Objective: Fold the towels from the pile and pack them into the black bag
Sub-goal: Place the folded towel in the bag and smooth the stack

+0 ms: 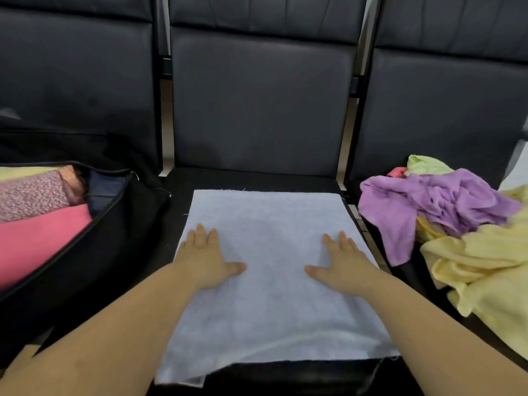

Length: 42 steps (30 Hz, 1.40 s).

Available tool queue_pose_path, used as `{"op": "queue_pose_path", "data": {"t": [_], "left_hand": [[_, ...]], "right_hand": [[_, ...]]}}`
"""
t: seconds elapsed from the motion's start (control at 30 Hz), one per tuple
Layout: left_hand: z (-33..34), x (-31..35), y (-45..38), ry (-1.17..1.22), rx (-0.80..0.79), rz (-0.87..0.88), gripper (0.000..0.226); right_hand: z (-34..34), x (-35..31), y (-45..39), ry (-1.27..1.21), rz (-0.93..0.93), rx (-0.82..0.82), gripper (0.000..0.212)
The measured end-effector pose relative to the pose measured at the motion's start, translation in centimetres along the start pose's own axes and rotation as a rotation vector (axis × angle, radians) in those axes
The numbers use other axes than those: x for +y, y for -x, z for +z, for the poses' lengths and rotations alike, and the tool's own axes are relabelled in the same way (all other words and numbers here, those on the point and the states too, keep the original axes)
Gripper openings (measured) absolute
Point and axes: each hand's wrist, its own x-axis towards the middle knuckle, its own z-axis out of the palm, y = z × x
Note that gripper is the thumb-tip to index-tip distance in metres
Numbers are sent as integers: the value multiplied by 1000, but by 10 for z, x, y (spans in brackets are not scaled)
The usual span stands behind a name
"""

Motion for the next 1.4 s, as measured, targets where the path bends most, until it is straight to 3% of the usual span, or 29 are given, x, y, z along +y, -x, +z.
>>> {"op": "queue_pose_path", "data": {"t": [0.07, 0.17, 0.23, 0.3, 0.37, 0.53, 0.7, 0.87, 1.07, 1.27, 1.4], "left_hand": [[-9, 3, 4, -22, 16, -37, 98], [-17, 5, 20, -107, -160, 6, 79], [-13, -2, 25, -153, -239, 8, 92], [-7, -14, 21, -129, -193, 12, 107], [-7, -21, 19, -95, -73, 13, 107], [-15, -34, 36, -49, 141, -70, 80], [-10, -49, 55, -4, -139, -189, 59], [-9, -55, 78, 158, -229, -209, 52], [-2, -60, 96, 253, -208, -188, 40], [6, -57, 108, 229, -115, -149, 42], [11, -59, 107, 291, -19, -117, 33]], "right_hand": [[-4, -2, 4, -11, 2, 3, 94], [-9, -2, 19, 52, 29, -161, 94], [-5, 1, 25, 112, 28, -256, 97], [-2, 6, 24, 66, -2, -220, 101], [-3, 11, 22, -4, -20, -128, 103], [-15, 35, 36, -134, 87, 34, 101], [-18, 49, 58, -99, 314, -21, 81], [-11, 65, 69, -322, 380, -18, 47], [-13, 80, 86, -544, 271, 28, 22], [-11, 85, 97, -804, 394, -42, 49], [-3, 86, 97, -842, 408, 42, 37]]}}
